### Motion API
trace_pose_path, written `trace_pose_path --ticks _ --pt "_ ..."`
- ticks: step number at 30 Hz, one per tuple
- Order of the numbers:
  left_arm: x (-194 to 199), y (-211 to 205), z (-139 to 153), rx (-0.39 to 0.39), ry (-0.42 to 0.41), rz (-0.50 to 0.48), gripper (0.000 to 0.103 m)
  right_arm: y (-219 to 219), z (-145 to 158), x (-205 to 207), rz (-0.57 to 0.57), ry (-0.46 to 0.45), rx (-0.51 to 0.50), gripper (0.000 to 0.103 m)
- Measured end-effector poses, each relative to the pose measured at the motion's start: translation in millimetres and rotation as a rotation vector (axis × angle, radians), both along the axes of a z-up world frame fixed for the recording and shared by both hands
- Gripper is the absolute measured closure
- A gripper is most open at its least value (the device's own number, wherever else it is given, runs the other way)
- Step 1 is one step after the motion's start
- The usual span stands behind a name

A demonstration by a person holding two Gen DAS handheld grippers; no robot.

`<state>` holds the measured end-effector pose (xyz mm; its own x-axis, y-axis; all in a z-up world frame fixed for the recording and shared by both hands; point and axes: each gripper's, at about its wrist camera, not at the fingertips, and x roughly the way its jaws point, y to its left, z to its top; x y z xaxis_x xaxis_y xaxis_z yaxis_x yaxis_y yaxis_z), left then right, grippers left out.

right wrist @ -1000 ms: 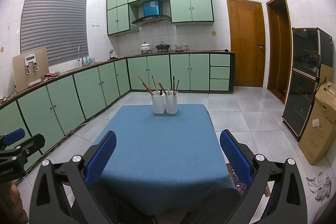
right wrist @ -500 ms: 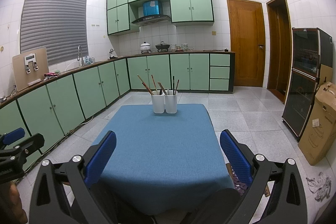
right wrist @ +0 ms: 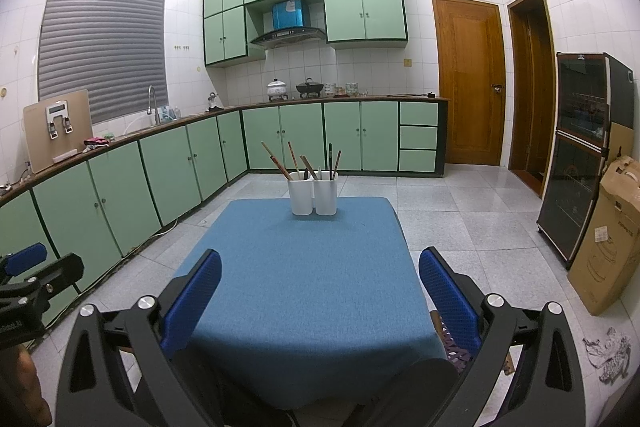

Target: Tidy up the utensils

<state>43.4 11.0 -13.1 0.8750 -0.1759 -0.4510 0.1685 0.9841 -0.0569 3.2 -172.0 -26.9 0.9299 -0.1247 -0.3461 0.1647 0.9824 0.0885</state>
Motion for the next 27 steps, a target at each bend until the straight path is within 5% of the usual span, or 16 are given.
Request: trace_pose_path --ticks 27 --pt "3.1 -0.1 -1.8 -0.007 -0.001 0.002 0.005 0.6 0.0 0.9 0.001 0.0 0.0 0.006"
